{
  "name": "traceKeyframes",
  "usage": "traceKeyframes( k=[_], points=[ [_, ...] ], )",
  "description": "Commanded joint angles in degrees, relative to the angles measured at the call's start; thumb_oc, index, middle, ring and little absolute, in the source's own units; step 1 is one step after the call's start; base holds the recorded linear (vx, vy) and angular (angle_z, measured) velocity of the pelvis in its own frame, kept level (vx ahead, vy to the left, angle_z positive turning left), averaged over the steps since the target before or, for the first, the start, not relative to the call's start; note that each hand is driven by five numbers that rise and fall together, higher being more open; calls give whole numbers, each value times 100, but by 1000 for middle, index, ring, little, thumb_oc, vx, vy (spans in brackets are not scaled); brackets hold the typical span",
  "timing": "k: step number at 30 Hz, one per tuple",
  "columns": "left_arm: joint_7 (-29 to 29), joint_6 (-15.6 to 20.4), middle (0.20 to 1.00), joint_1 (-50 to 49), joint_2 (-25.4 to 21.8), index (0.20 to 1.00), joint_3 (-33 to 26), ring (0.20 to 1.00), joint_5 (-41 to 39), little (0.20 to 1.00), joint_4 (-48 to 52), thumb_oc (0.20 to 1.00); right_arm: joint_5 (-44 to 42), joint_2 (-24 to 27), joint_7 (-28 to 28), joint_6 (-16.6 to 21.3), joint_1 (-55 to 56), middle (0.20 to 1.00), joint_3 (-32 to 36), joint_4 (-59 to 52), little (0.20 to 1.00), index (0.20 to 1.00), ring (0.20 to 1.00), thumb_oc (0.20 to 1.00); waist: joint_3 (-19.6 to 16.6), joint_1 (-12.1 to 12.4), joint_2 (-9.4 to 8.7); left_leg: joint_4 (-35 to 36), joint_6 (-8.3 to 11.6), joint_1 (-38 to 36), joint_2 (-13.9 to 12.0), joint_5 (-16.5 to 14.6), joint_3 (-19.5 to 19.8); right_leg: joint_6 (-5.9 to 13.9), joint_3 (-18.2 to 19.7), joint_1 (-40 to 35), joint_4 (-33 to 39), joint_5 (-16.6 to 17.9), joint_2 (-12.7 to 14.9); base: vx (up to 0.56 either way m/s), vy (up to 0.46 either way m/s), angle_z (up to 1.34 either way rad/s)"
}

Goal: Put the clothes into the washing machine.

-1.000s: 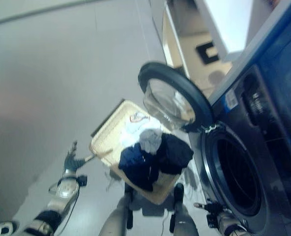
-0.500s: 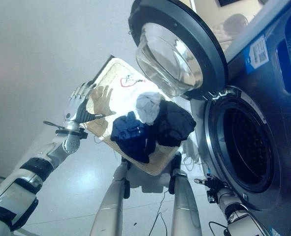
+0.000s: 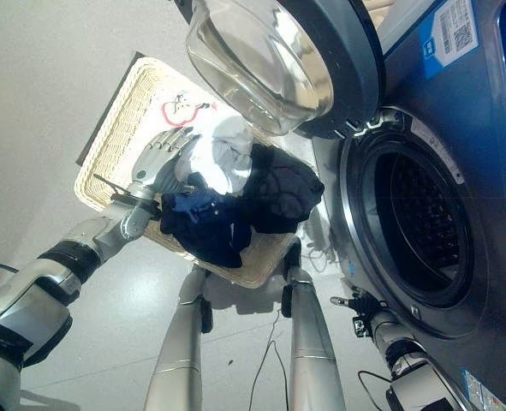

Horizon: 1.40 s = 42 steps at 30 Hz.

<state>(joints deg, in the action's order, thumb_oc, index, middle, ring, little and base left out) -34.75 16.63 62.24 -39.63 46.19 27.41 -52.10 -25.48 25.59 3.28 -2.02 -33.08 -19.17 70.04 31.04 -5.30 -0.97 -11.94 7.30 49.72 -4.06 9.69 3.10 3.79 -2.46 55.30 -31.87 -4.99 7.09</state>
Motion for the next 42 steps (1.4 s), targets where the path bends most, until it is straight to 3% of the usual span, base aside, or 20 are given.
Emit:
traceKeyframes(
  k=[1,7,13,19,30,36,42],
  points=[
    [-145,-36,1000,486,21,1000,-225,1000,-29,1000,-188,1000,-229,230,0,35,186,1000,-228,-119,1000,1000,1000,1000,-125,44,-291,-1020,-324,324,435,-728,-75,324,102,-60,1484,1466,-352,0,0,0],
    [-162,-36,1000,504,24,1000,-224,1000,-50,1000,-212,1000,-240,232,3,36,180,1000,-231,-116,1000,1000,1000,1000,-125,39,-295,-1030,-322,340,436,-728,-74,324,103,-46,1481,1470,-355,1,-1,-2],
    [-941,-249,1000,870,64,1000,-338,1000,30,1000,-777,1000,-457,139,-67,100,99,1000,-416,-212,1000,1000,1000,1000,-125,-65,-455,-1065,-284,622,420,-719,-21,312,123,208,1491,1524,-435,0,0,0],
    [-1414,143,1000,732,180,1000,-820,1000,-675,1000,-672,1000,-524,14,-117,176,175,1000,-415,-201,1000,1000,1000,1000,-125,-32,-509,-1023,-268,632,462,-726,55,325,86,193,1556,1538,-444,-4,-37,0],
    [-1940,558,1000,234,260,1000,-1395,1000,-382,1000,-23,1000,-572,-64,-162,144,250,1000,-277,-283,1000,1000,1000,1000,-125,98,-485,-986,-244,612,520,-744,158,352,1,167,1563,1534,-412,-2,-23,1],
    [-1938,555,1000,258,226,1000,-1329,1000,80,1000,207,1000,-521,-31,-140,121,294,1000,-208,-298,1000,1000,1000,1000,-125,107,-467,-993,-245,622,524,-756,162,361,-10,179,1540,1525,-405,0,0,0],
    [-1566,375,1000,668,178,1000,-672,1000,888,1000,51,1000,-450,46,-73,72,183,1000,-206,-265,1000,1000,1000,1000,-125,27,-451,-1017,-252,661,512,-750,104,369,21,241,1525,1556,-411,7,12,0]
  ],
)
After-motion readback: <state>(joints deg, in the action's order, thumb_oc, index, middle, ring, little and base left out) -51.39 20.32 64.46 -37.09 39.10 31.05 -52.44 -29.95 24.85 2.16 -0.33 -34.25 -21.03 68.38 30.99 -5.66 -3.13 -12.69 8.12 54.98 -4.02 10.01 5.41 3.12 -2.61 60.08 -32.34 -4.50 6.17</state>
